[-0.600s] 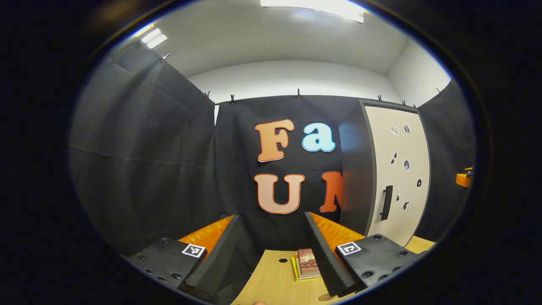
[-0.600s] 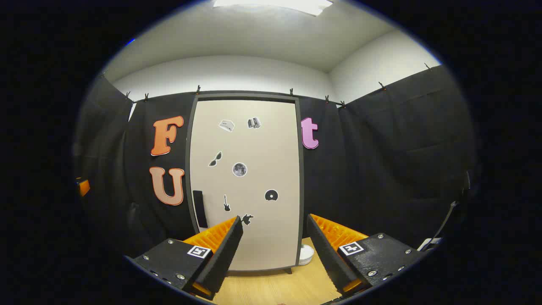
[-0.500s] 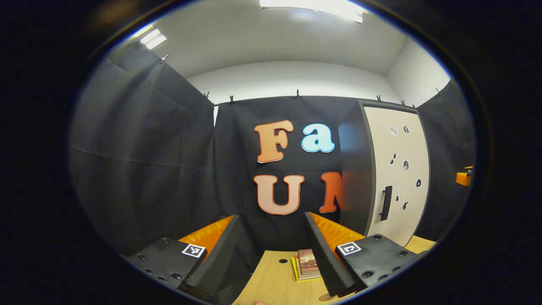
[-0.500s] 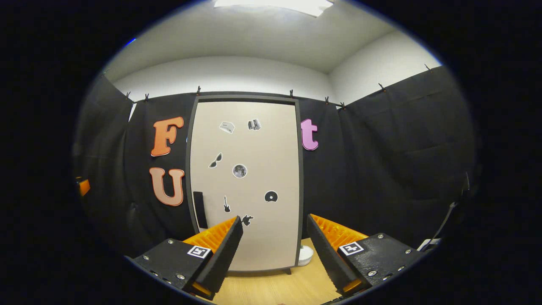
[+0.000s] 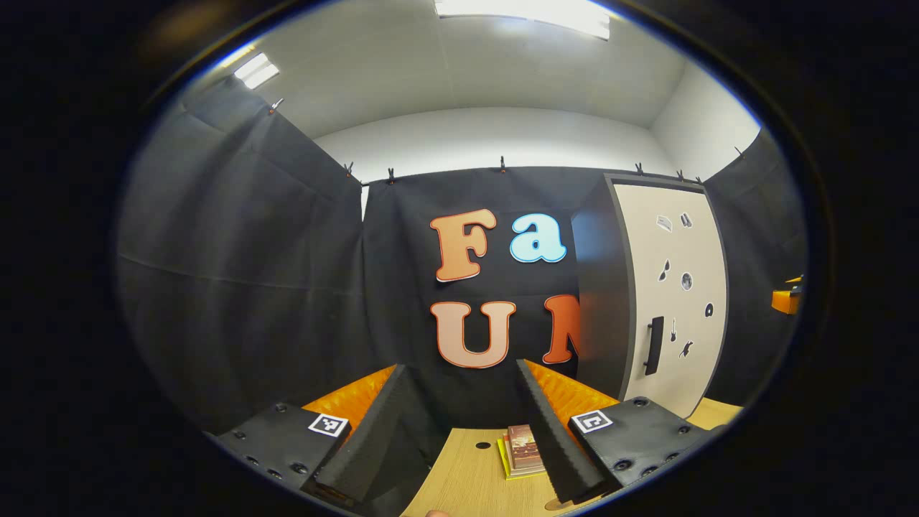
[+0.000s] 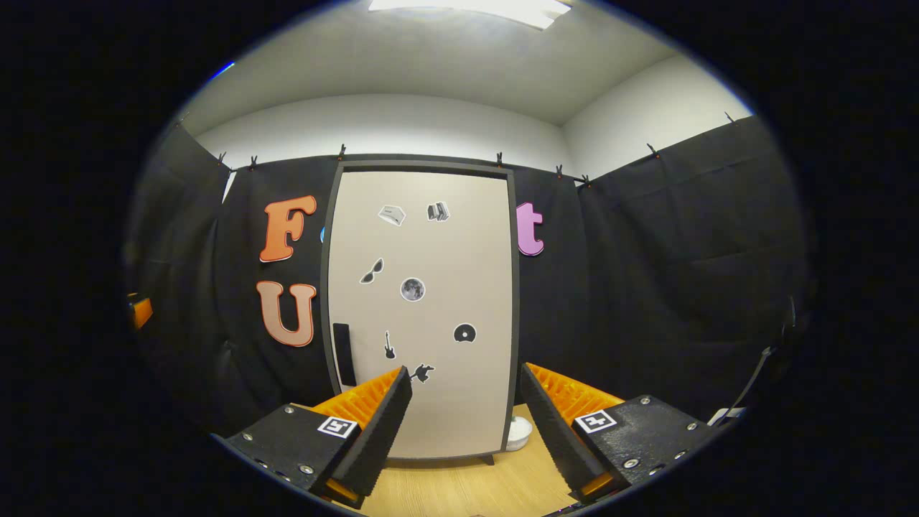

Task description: Open the cabinet door with the right hand, grasp the bottle in the cabinet with the left hand and place it on the coaster, then close the cabinet door with the right hand.

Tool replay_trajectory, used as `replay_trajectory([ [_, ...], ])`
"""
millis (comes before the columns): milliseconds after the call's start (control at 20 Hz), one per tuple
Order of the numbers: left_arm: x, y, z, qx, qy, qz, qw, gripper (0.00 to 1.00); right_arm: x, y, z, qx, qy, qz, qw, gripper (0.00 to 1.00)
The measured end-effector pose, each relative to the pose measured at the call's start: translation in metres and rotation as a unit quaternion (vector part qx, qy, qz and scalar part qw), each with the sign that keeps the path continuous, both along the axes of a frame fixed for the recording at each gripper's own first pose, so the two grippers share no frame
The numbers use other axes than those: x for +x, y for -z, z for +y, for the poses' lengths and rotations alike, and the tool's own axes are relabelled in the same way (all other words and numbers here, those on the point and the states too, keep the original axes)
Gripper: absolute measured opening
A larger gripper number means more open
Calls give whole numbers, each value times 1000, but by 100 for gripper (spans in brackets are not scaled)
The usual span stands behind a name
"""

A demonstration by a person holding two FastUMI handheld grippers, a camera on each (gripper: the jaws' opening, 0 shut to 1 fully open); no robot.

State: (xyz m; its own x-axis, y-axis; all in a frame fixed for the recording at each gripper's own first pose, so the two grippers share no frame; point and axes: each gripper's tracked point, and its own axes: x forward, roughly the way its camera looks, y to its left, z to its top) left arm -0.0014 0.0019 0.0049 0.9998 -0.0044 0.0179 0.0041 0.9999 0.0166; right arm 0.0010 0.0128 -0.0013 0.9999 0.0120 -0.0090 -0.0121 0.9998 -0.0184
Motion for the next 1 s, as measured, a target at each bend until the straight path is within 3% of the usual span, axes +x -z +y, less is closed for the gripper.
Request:
replay_trajectory([
  [400, 5, 4, 5, 1, -9, 1, 1000, 97, 31, 19, 25, -5, -12, 12, 1000, 95],
  [1000, 1, 6, 36, 10, -39, 1, 999, 97, 106, 32, 117, 13, -70, 13, 997, 95],
])
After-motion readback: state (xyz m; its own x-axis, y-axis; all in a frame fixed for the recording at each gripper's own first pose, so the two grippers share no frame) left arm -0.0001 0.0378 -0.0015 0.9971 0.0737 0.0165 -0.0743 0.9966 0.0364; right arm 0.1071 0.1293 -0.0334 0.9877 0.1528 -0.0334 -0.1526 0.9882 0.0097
